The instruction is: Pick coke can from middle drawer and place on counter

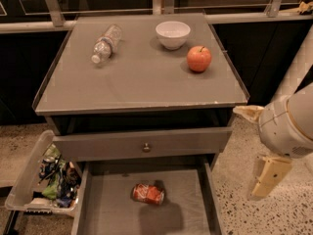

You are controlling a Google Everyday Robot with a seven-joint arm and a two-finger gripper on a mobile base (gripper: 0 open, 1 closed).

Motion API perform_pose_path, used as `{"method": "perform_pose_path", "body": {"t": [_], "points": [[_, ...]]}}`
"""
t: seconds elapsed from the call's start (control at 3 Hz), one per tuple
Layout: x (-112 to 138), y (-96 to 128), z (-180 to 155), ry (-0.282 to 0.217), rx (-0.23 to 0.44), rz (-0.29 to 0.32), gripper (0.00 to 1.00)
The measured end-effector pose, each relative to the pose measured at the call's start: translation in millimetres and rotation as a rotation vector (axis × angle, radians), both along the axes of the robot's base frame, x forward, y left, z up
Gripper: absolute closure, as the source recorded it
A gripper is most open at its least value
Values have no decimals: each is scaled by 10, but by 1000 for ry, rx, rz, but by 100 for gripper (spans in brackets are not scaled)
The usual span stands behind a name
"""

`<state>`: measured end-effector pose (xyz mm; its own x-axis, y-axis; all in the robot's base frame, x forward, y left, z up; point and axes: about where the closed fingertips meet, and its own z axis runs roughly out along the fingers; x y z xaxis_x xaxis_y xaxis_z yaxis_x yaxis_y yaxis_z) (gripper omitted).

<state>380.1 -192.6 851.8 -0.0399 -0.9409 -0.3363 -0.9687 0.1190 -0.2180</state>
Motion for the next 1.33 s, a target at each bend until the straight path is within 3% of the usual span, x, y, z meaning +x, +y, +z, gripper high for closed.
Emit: {"method": "perform_pose_path", "body": {"t": [0.33,0.67,1.0,1.33], "points": [[1,0,1,1,0,-2,0],[23,52,-201,7,58,-14,0],[110,160,-620,12,177,-32,0],[351,291,-1047,-14,320,-68,0]]}}
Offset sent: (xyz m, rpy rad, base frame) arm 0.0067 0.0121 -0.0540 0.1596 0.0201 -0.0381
